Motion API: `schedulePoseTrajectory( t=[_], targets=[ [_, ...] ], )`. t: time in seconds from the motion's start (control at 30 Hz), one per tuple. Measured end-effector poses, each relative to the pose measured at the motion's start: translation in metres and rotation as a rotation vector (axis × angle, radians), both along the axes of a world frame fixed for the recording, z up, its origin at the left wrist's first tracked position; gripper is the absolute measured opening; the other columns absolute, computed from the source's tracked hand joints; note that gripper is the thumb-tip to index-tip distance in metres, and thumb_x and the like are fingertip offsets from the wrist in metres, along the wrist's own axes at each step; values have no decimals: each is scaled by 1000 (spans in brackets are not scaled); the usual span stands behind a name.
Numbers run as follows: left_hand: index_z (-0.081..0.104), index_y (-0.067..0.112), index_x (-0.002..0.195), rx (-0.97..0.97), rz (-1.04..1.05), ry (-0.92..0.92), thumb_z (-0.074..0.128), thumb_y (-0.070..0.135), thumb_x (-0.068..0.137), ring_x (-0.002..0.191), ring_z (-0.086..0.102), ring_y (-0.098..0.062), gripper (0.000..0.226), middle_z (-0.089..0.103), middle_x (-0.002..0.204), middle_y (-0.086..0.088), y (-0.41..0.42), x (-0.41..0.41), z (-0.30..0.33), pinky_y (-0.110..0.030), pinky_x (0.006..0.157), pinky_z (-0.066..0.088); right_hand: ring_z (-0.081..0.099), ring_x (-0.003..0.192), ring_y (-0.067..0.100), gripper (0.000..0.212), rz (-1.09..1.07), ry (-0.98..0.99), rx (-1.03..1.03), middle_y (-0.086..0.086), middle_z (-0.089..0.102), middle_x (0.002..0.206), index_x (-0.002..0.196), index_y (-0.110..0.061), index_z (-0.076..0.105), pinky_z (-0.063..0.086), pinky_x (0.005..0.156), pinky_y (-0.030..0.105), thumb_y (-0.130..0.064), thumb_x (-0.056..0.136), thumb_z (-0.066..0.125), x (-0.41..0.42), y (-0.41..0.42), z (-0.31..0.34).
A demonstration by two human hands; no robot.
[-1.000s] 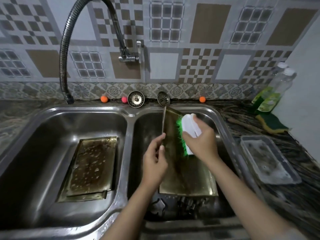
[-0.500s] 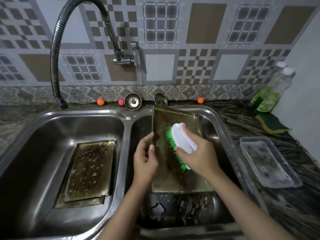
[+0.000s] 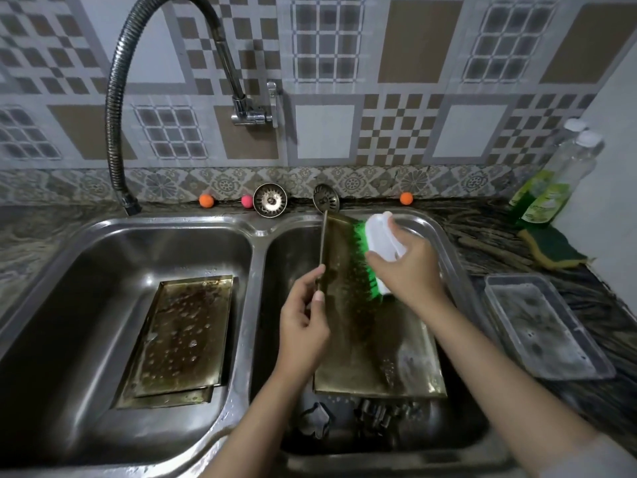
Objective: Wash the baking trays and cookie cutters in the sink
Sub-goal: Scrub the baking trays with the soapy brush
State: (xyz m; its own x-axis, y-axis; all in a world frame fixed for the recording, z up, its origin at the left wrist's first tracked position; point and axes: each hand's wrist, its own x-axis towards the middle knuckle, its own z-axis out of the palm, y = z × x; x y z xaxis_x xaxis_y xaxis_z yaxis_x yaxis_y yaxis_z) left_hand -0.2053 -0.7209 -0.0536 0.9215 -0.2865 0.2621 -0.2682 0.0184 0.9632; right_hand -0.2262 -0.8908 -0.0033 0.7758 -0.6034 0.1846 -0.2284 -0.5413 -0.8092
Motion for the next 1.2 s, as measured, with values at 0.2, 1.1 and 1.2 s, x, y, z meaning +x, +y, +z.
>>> schedulePoseTrajectory(
  t=[0.2,1.1,1.2],
  targets=[
    [58,16,118,-96,154,43,46,5,93,113,57,0,30,61,120,8,19,26,6,-13,96,43,67,90,17,75,233,33,-4,5,71,111,139,-40,42,58,76,35,-40,71,73,-38,39,-14],
    [55,22,119,-123,83,66,47,9,94,119,55,-11,30,60,126,1,32,44,4,-28,104,41,52,75,-4,48,273,-149,137,-17,54,72,110,-55,63,33,100,22,-35,68,76,-61,-14,7],
    [53,15,122,-124,17,92,46,4,96,111,57,0,29,59,125,4,28,43,4,-18,95,43,56,118,3,45,279,-203,204,-24,68,109,111,-46,67,31,112,34,-16,79,75,-60,-11,4]
  ],
)
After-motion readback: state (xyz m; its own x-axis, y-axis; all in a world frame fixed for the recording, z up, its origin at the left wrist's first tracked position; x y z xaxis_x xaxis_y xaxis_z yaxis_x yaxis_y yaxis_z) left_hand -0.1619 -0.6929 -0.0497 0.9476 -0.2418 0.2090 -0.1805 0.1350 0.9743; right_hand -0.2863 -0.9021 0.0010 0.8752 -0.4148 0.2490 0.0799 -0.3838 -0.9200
